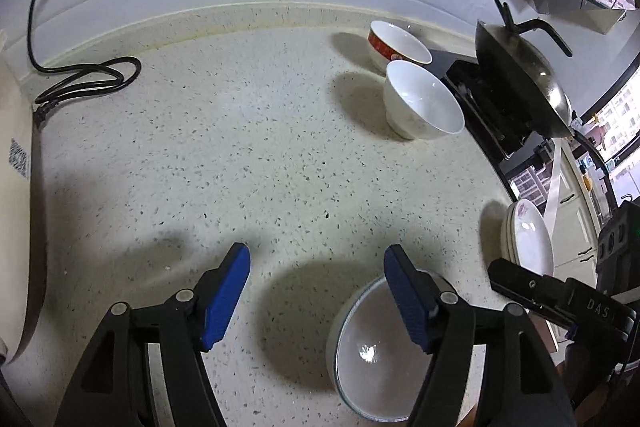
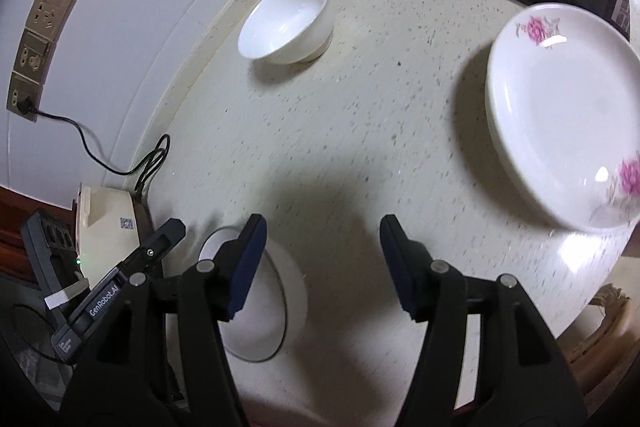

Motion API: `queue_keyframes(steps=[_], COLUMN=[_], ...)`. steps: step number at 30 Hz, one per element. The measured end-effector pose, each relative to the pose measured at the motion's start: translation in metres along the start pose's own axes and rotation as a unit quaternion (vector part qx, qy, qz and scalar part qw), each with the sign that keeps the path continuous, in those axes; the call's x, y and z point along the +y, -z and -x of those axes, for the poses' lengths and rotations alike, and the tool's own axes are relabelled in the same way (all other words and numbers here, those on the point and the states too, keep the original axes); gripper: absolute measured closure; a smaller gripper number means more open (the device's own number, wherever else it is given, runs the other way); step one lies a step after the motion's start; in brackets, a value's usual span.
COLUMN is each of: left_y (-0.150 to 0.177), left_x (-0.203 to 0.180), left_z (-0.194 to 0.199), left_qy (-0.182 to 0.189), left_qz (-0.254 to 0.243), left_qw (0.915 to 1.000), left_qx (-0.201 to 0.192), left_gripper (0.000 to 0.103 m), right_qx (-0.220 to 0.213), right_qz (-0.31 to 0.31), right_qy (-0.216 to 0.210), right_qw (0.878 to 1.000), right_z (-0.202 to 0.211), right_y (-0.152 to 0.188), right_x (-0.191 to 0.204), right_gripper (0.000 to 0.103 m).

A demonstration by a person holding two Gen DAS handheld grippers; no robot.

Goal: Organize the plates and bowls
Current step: 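Move both tools to the plain white bowl and grip its rim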

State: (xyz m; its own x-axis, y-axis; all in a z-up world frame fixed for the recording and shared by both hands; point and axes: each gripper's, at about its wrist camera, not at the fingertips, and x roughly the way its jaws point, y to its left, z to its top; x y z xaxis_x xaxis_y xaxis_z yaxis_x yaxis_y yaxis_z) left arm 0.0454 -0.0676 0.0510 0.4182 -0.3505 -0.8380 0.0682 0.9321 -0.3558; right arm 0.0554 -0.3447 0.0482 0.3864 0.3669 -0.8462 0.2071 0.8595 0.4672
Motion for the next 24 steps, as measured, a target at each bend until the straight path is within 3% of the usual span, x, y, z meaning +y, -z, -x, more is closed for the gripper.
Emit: queue_keyframes(steps=[6, 11, 20, 24], left_y=[-0.03, -0.067, -0.117, -0.137], left_x=[0.008, -0.005, -0.051, -0.055], left_z=[-0.015, -0.027, -0.064, -0.085], left_qy=[0.045, 0.068, 0.02, 0.026], left_qz=[0.049, 0.054, -0.034, -0.038], left_qw=[0.9974, 0.9955, 0.997, 0.9952], left_qx=[0.029, 0.039, 0.066, 0.086], left_gripper=[0.033, 0.033, 0.032, 0.032], right_qx=[-0.013, -0.017, -0.013, -0.005], right_qz=[-0.002, -0.001, 0.017, 0.018], right_qy=[0.005, 0.011, 0.017, 0.019], right_qw=[1.0, 1.0, 1.0, 1.0], right_z=[0.0, -0.007, -0.029, -0.044], right_y=[-0.031, -0.061, -0.109, -0.125], right_x=[-0.008, -0.007, 0.006, 0.013], right_gripper=[0.039, 0.037, 0.034, 0.034])
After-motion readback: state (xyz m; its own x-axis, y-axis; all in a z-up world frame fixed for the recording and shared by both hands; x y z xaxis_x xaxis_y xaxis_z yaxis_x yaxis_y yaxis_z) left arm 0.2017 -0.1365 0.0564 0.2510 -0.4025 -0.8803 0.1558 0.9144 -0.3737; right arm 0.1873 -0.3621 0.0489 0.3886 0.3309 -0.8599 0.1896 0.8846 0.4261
